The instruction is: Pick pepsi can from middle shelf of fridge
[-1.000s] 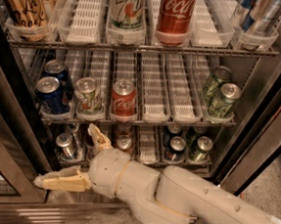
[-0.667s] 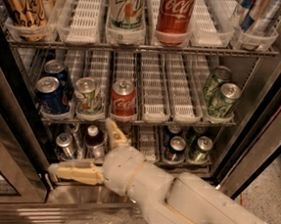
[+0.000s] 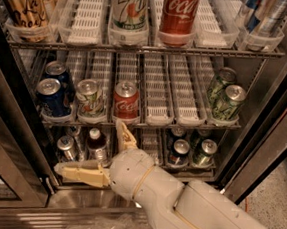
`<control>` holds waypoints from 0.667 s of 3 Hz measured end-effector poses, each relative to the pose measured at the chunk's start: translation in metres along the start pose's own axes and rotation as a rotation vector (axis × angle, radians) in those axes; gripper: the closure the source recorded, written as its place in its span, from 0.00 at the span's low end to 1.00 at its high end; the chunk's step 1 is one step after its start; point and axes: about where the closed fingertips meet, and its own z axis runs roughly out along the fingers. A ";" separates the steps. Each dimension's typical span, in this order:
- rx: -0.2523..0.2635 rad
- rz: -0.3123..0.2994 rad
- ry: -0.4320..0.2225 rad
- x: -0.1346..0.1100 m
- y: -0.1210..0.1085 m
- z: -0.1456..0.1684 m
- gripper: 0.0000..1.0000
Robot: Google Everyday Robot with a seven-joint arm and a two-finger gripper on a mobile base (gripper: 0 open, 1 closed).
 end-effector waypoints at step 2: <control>0.166 -0.184 0.125 -0.029 0.006 0.001 0.00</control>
Offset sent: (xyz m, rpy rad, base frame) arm 0.0346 0.0042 -0.0069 -0.8255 -0.1523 -0.7159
